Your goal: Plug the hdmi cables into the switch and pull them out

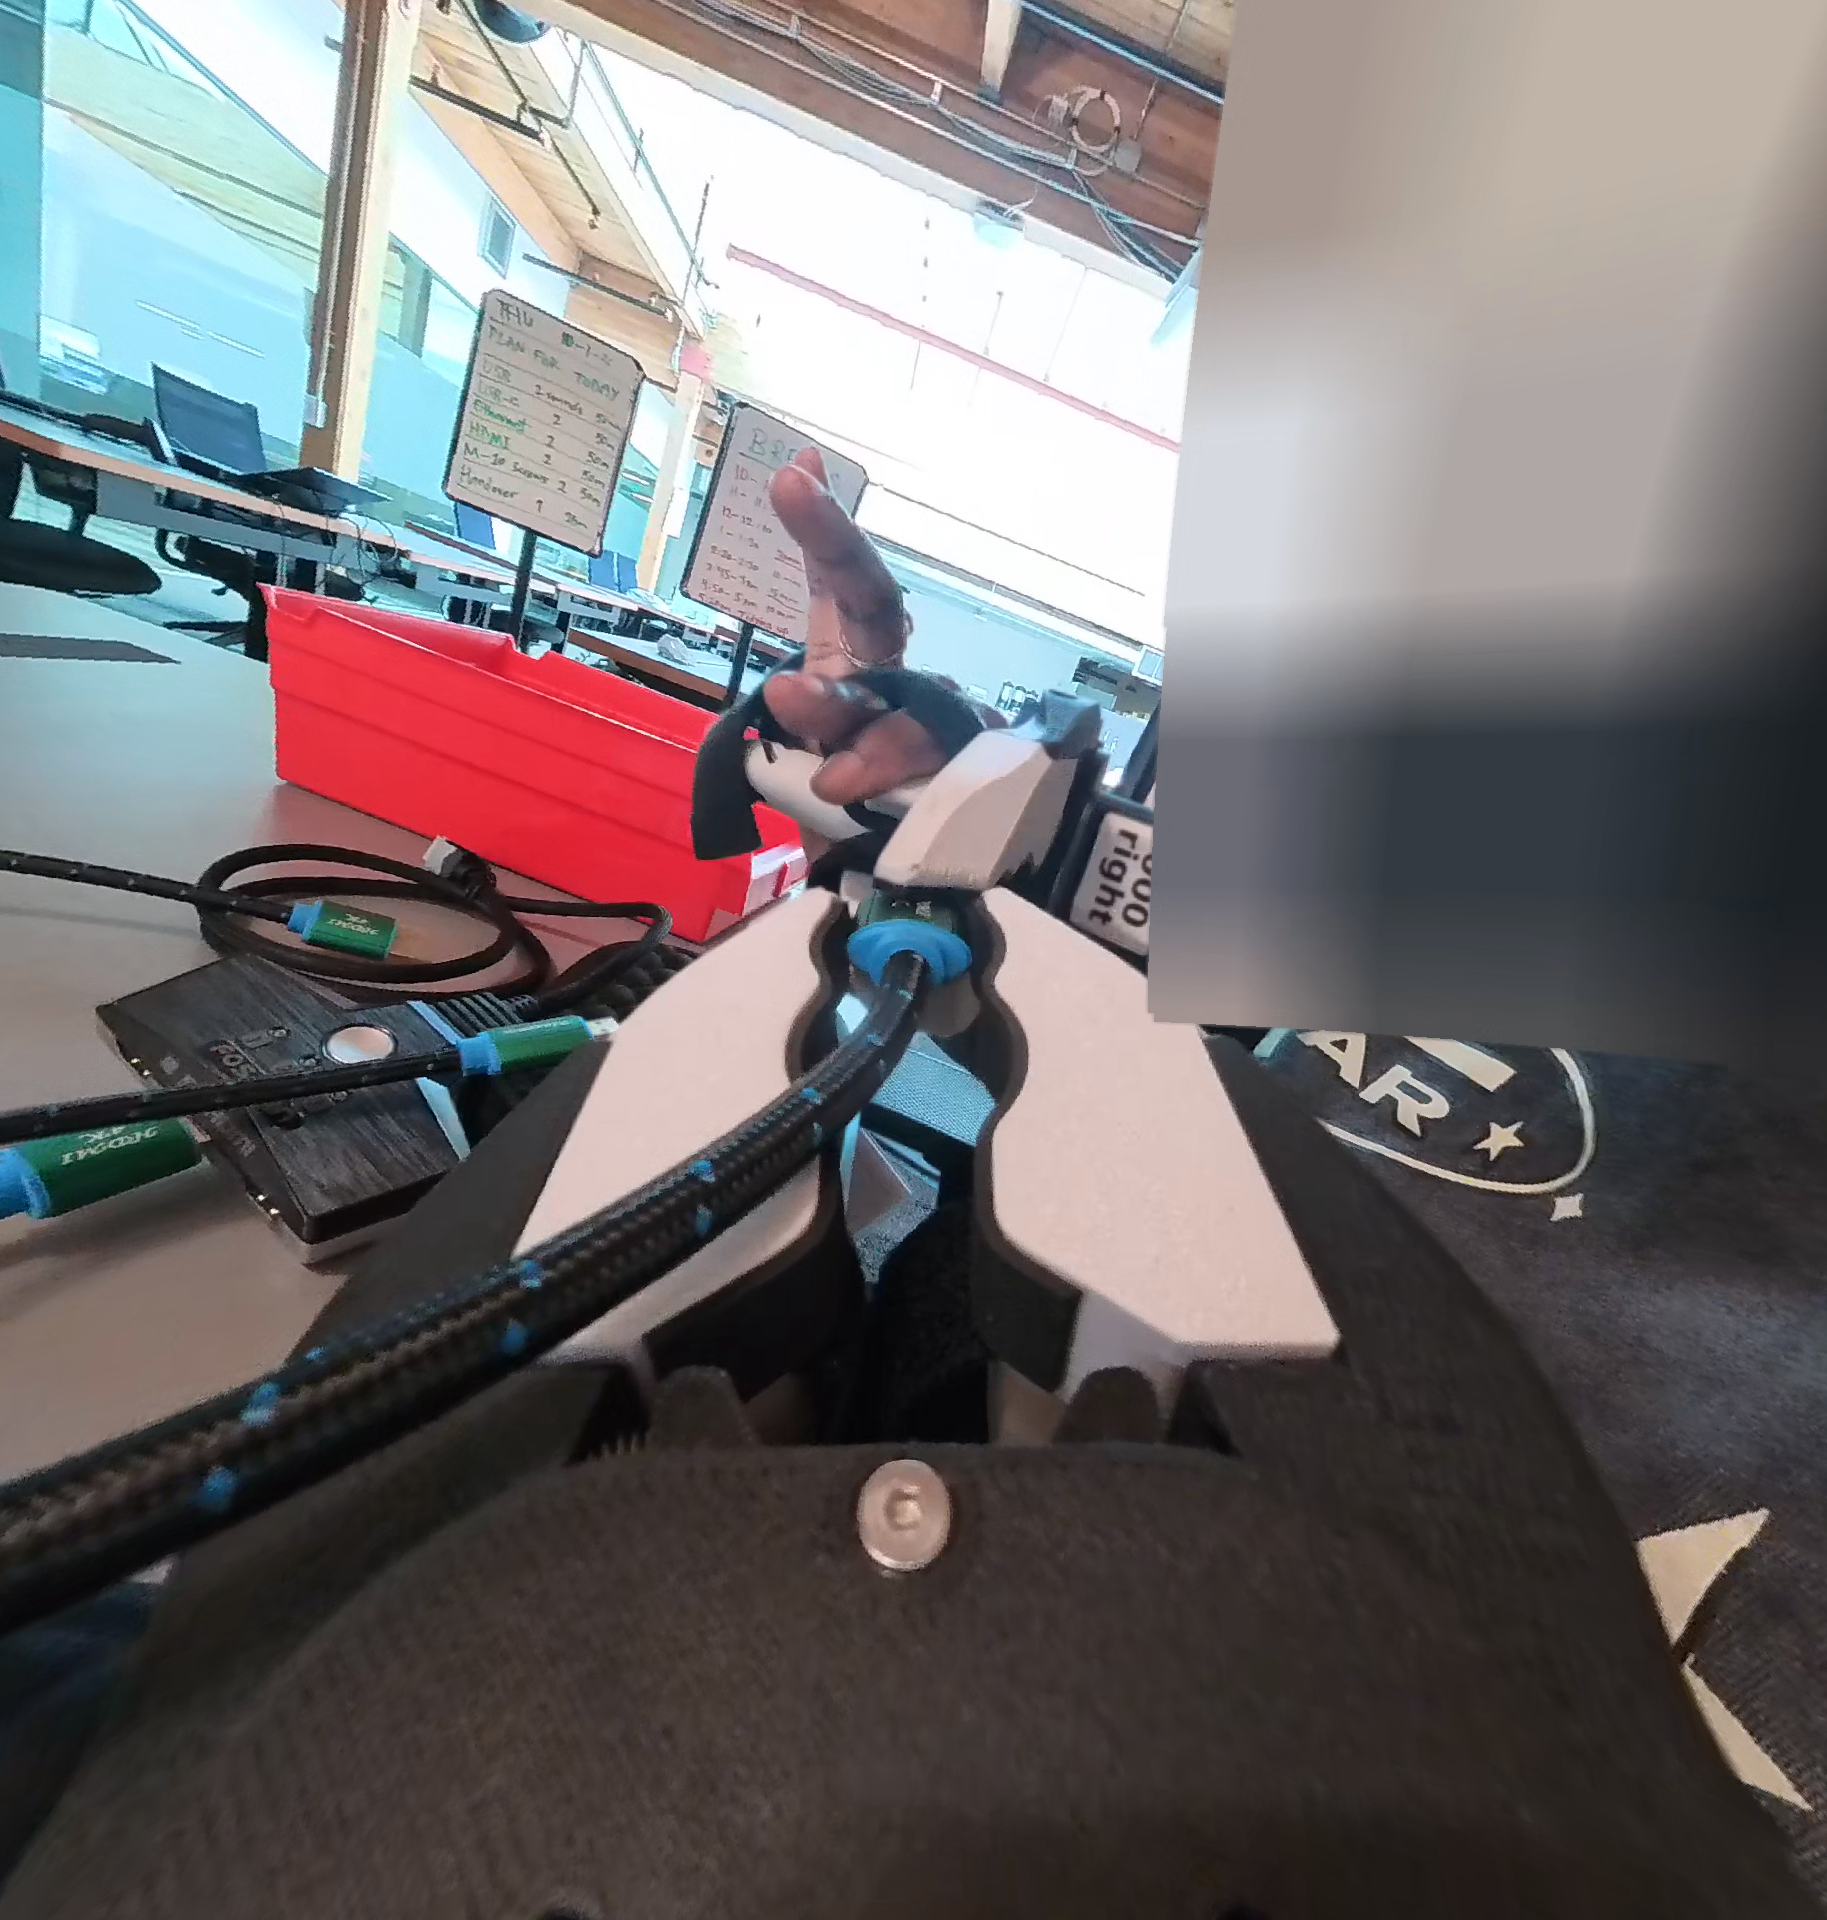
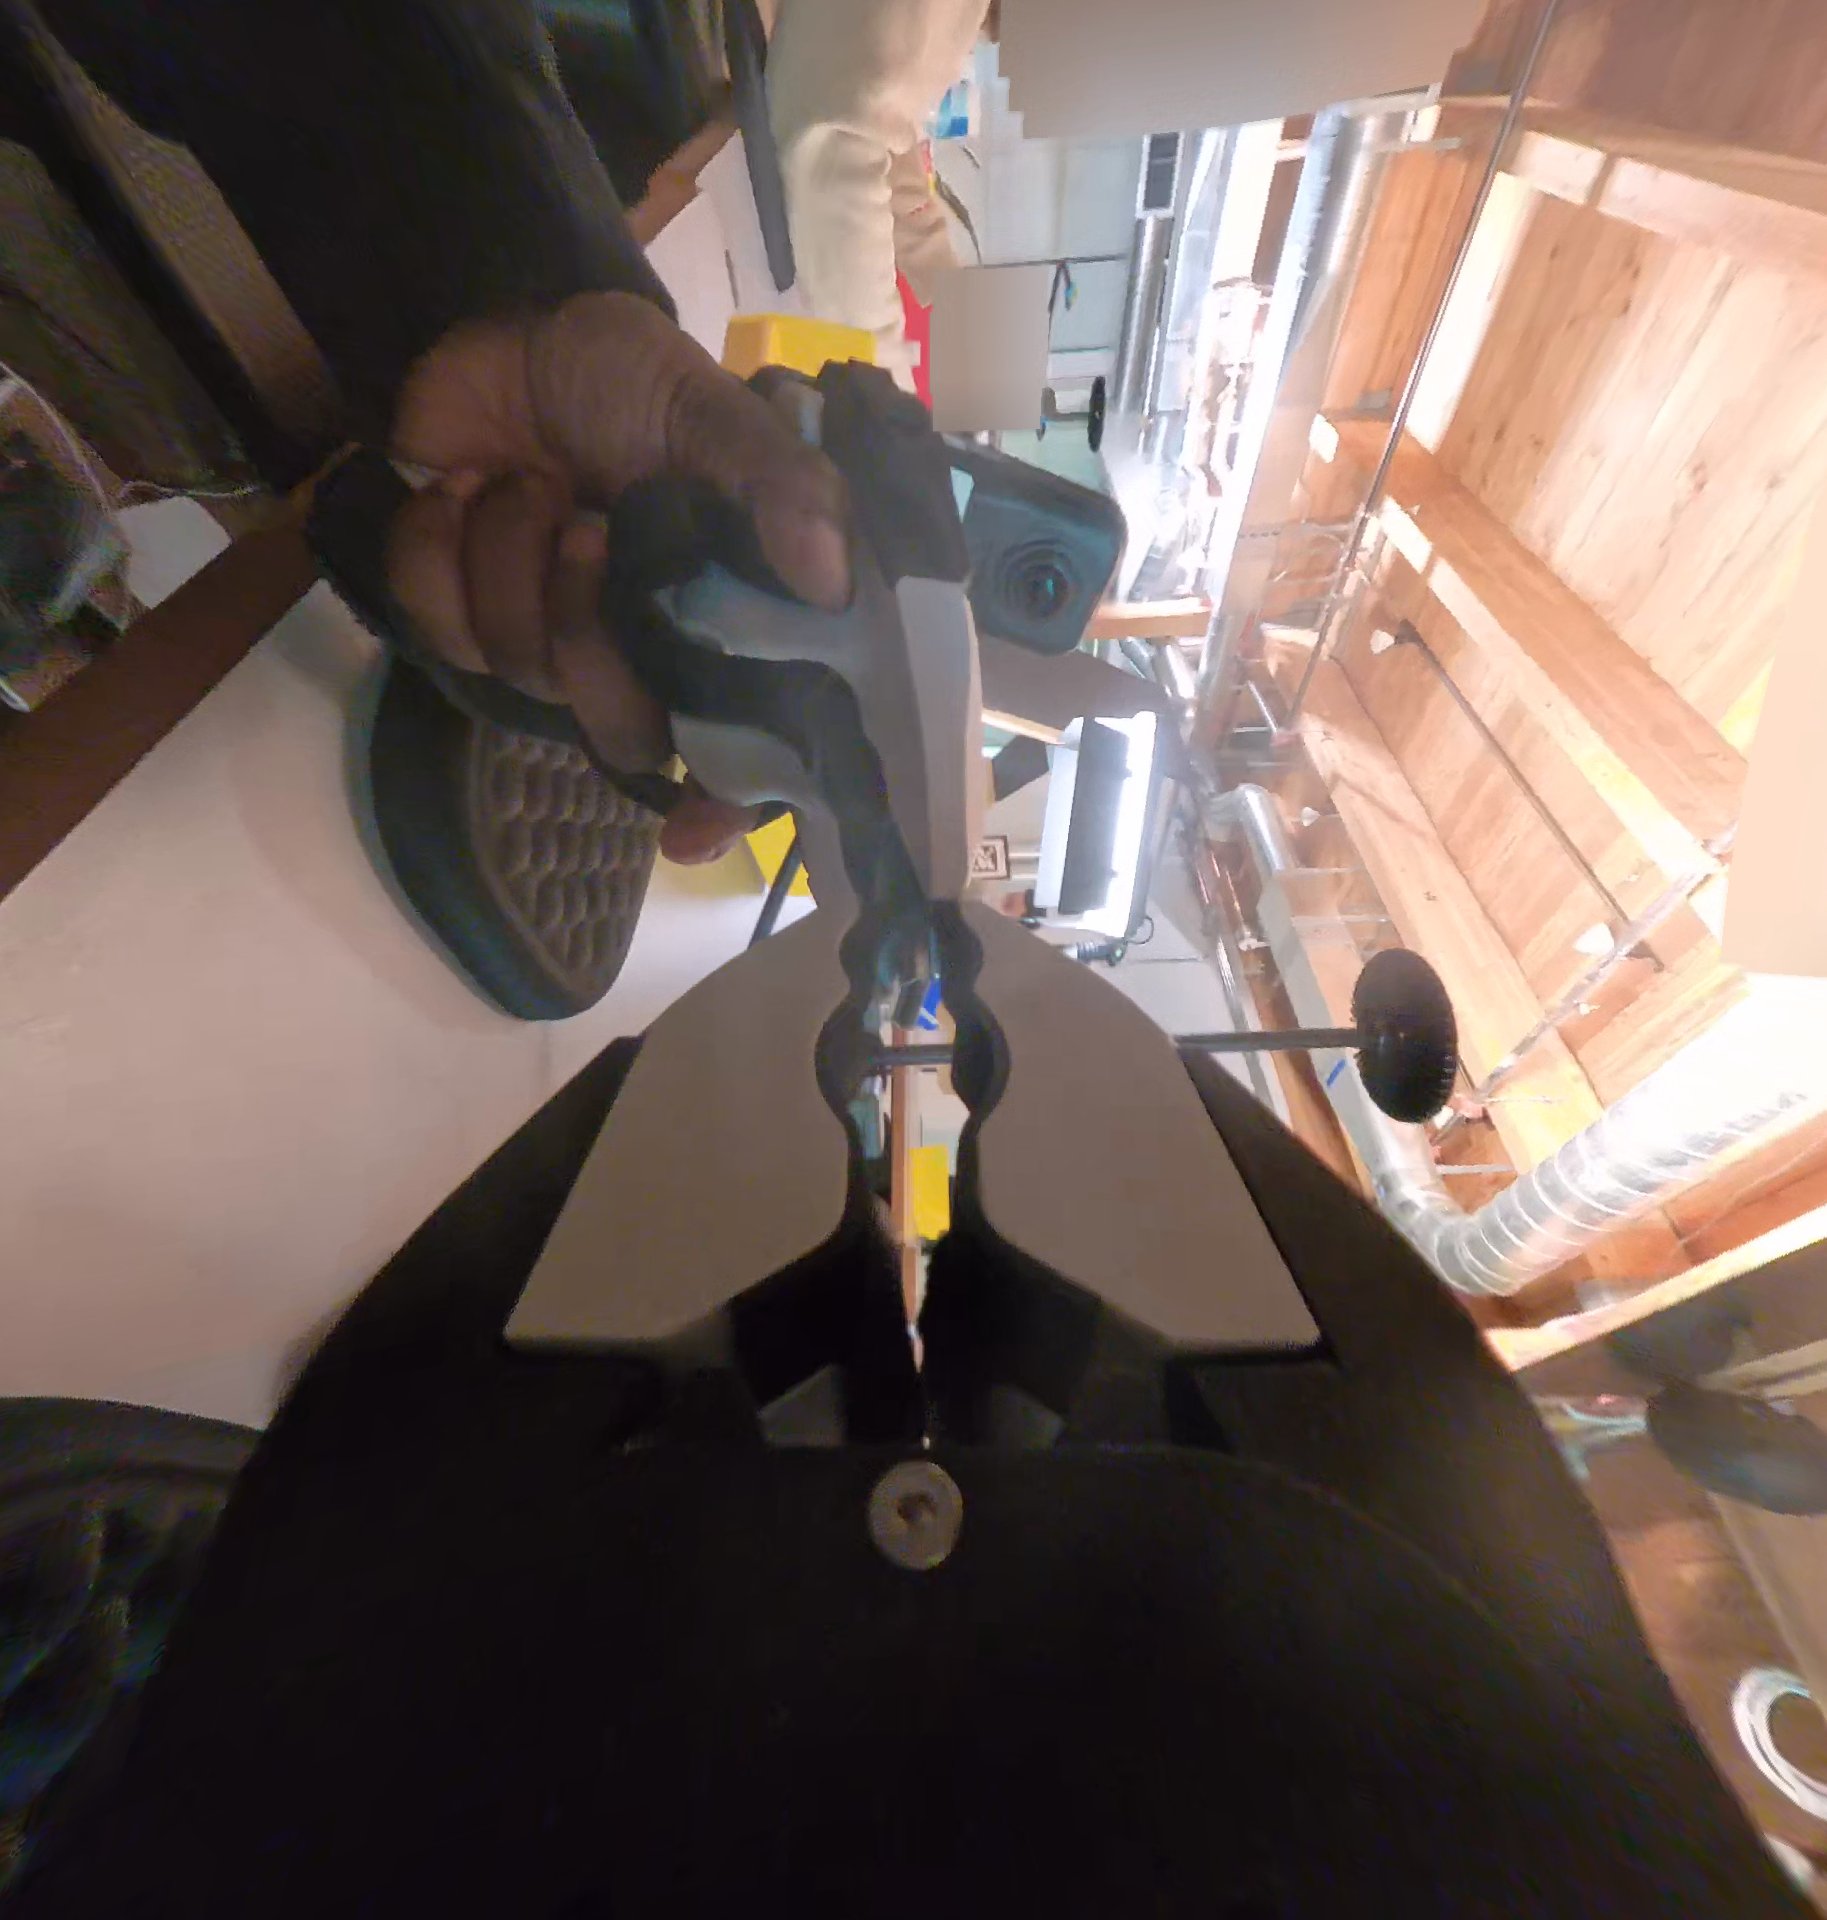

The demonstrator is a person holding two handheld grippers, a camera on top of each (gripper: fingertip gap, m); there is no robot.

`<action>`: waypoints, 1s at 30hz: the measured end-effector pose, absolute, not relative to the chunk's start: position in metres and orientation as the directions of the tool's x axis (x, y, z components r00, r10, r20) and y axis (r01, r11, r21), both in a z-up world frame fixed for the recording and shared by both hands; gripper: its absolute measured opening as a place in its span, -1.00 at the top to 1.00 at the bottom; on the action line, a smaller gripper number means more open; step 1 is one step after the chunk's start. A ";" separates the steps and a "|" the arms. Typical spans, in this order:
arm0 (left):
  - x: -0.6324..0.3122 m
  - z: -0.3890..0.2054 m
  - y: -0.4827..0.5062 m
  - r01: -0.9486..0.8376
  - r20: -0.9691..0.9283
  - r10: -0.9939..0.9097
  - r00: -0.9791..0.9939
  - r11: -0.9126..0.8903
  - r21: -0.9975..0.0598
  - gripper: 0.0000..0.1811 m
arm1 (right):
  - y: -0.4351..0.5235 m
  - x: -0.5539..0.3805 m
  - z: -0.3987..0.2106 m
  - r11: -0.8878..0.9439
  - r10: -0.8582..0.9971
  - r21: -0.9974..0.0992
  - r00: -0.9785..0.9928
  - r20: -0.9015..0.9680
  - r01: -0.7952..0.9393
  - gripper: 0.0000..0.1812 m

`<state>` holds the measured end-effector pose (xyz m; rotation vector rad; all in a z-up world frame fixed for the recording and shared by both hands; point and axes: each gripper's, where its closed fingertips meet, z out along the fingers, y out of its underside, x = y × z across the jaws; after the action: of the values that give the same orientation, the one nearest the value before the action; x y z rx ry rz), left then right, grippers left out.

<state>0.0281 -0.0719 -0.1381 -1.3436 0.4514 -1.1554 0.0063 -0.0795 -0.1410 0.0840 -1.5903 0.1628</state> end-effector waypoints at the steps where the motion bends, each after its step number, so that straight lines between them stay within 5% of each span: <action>1: 0.027 -0.137 -0.071 0.390 0.345 -0.835 0.429 -0.173 -0.904 0.76 | -0.078 0.006 -0.140 0.989 0.042 -0.043 -0.011 0.999 -0.138 0.87; 16: 0.025 -0.136 -0.071 0.400 0.346 -0.831 0.436 -0.165 -0.902 0.77 | -0.078 0.005 -0.140 0.991 0.025 -0.022 0.024 0.999 -0.132 0.87; 21: 0.029 -0.141 -0.074 0.360 0.313 -0.834 0.454 -0.150 -0.921 0.77 | -0.081 0.010 -0.145 0.980 0.116 -0.117 -0.017 0.993 -0.159 0.87; 30: -0.032 -0.104 -0.067 0.322 0.066 -0.623 0.780 0.308 -0.895 0.76 | -0.009 0.042 -0.106 0.591 0.801 -0.802 -0.050 0.596 -0.084 0.69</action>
<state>-0.0322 -0.0669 -0.1041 -1.0910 0.3188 -0.6381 0.0420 -0.0087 -0.1059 -0.6491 -1.4516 0.8073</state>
